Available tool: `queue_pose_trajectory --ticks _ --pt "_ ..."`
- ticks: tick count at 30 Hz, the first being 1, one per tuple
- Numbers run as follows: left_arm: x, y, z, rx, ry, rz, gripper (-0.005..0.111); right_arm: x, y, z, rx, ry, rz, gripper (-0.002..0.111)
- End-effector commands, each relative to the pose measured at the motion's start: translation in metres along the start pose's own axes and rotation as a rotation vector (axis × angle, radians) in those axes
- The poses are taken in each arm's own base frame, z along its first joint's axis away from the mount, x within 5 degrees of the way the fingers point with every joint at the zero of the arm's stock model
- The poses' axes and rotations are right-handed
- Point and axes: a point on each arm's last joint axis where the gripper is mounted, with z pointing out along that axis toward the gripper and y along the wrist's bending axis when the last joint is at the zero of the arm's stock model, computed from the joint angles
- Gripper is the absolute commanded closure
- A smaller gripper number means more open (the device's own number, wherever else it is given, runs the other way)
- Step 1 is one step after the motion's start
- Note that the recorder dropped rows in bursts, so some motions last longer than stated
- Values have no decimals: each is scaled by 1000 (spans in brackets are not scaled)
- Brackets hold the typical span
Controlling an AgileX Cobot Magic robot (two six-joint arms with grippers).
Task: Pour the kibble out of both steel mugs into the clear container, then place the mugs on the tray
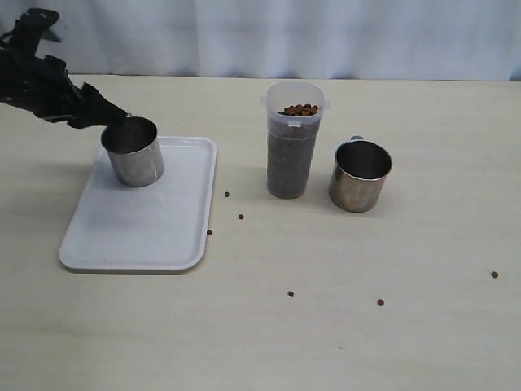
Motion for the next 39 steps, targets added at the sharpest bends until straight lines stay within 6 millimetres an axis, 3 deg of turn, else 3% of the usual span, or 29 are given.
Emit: queue_pose_trajectory --ticks 1,4,9,14,21,29,35,39 --pt "-7 -15 -31 -60 20 -33 107 0 0 0 -3 -9 -2 104" --pt "-5 -25 -50 -165 -37 -58 107 0 0 0 -3 -9 -2 104" --pt "23 -44 -83 -446 -162 -114 107 0 0 0 -3 -9 -2 104" --pt "70 -84 -127 -694 -293 -139 107 0 0 0 -3 -9 -2 104" --pt "133 -139 -158 -787 -456 -127 107 0 0 0 -3 -9 -2 104" --pt "186 -183 -172 -827 -740 -67 107 0 0 0 -3 -9 -2 104" --pt "201 -206 -173 -759 -878 53 107 0 0 0 -3 -9 -2 104" --pt "202 -207 -170 -732 -860 56 107 0 0 0 -3 -9 -2 104"
